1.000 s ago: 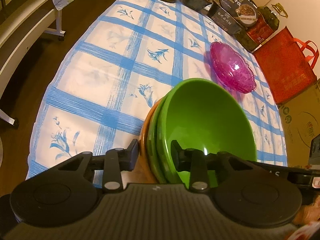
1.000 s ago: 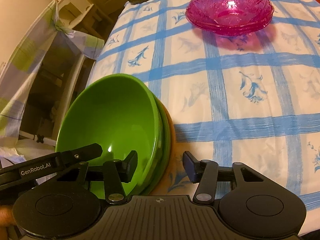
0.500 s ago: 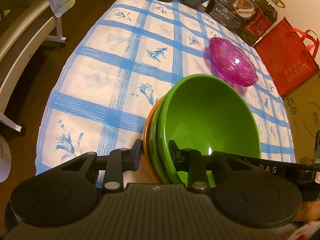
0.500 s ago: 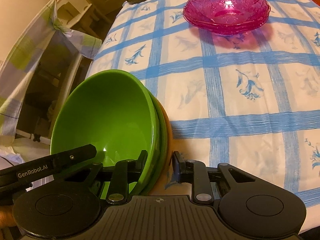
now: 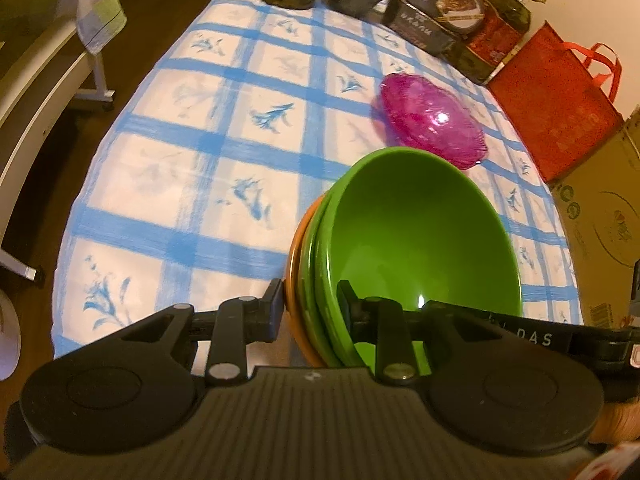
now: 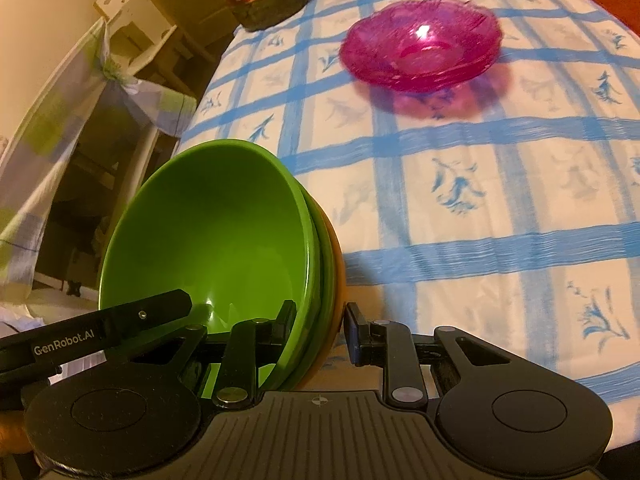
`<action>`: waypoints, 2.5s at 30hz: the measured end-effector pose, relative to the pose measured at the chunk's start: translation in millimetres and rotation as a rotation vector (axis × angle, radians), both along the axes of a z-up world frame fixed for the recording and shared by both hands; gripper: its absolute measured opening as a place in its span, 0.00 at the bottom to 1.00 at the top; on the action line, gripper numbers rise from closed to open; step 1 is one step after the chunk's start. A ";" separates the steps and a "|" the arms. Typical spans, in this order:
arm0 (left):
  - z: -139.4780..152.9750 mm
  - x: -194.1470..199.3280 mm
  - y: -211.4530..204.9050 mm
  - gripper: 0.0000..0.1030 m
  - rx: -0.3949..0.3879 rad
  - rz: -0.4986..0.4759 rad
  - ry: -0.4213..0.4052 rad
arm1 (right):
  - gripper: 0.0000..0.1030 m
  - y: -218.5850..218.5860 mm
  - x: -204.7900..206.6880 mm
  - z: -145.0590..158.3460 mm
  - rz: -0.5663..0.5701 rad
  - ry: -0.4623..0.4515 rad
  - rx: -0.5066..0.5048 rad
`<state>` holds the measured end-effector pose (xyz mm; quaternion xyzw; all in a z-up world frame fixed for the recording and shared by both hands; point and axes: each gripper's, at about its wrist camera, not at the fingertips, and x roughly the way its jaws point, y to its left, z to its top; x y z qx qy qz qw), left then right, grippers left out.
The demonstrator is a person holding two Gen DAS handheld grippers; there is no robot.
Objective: Organize plates and bowls
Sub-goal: 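Lift the bowl stack with both grippers and carry it toward the pink plates, then lower the bowl stack onto the pink plate stack with both grippers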
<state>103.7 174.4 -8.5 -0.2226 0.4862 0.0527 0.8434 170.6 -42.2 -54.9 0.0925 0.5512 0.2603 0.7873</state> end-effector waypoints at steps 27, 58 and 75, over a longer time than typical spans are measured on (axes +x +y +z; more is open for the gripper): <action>25.1 61.8 -72.4 0.23 -0.009 -0.103 -0.036 | 0.25 -73.4 39.6 42.4 -0.095 -0.084 -0.011; 50.2 229.4 -76.1 0.23 0.021 -0.123 -0.088 | 0.25 -74.2 194.6 67.9 -0.108 -0.086 -0.020; -2.8 302.0 -52.8 0.23 0.005 -0.090 -0.008 | 0.25 -52.6 273.6 18.3 -0.091 0.009 -0.048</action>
